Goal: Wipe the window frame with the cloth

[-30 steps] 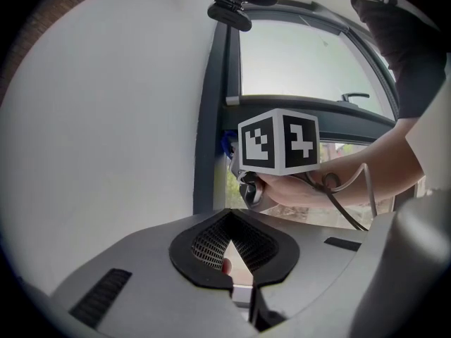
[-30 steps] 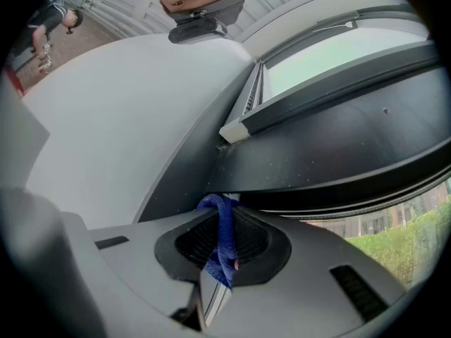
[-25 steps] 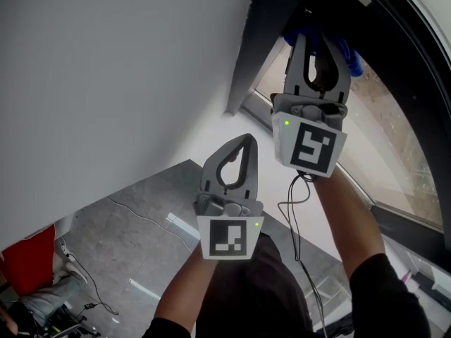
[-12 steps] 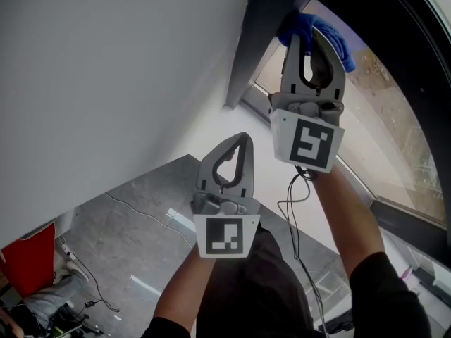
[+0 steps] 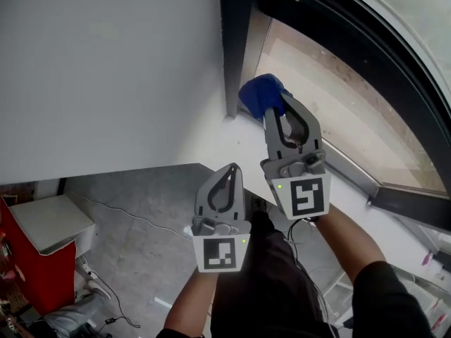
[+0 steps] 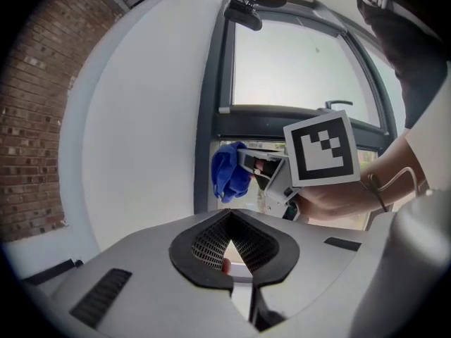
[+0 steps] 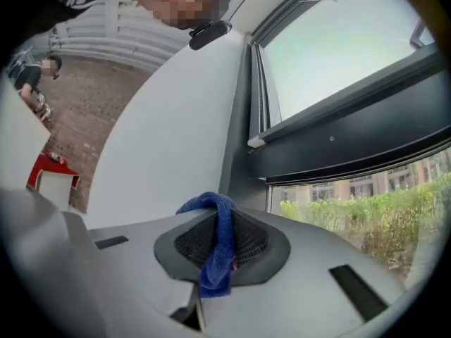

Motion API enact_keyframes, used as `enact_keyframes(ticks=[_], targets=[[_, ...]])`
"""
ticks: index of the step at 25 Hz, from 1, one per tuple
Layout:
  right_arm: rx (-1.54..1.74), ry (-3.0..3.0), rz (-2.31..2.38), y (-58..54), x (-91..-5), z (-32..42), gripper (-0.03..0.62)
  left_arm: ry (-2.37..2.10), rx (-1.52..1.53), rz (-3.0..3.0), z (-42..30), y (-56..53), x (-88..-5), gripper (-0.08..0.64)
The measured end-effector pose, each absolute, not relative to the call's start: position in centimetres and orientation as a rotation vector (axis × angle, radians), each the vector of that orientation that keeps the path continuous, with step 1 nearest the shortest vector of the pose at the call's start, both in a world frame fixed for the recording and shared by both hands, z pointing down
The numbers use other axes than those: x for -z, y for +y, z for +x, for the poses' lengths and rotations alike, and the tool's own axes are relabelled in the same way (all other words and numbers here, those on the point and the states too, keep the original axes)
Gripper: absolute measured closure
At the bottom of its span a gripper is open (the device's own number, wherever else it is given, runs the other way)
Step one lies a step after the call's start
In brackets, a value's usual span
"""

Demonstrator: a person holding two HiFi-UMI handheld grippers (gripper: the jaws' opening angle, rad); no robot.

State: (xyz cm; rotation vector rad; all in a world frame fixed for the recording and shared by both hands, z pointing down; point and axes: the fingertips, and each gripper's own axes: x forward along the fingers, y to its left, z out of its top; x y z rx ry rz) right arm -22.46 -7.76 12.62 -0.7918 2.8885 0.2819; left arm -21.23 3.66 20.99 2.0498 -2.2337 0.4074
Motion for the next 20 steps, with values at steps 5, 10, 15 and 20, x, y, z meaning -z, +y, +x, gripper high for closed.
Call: enact_keyframes(ticks=[5,10,15,20], targets=[[-0.159,2.907,-0.775,-2.8,-9.9,-19.1,0.569,-2.128,-0.485,2.184,-18.5,8.0,-18.4,0.555],[-0.107,2.956,-0.746,2.4,-7.3,-15.5,0.569,-2.062,-0.227,2.009,-16.2,12.2,-16.3,0.555],[-0.122,2.995,-0.813,5.5,-5.5,-10.3,0.569,-1.957,-0.229,2.121,-12.7,11.8,-14.3,0.555],[-0.079,2.955,-0.995,6.6,-3.8,-3.0,0.571,-1.873,-0.224,2.246,-8.0,10.7,-11.7,0.555]])
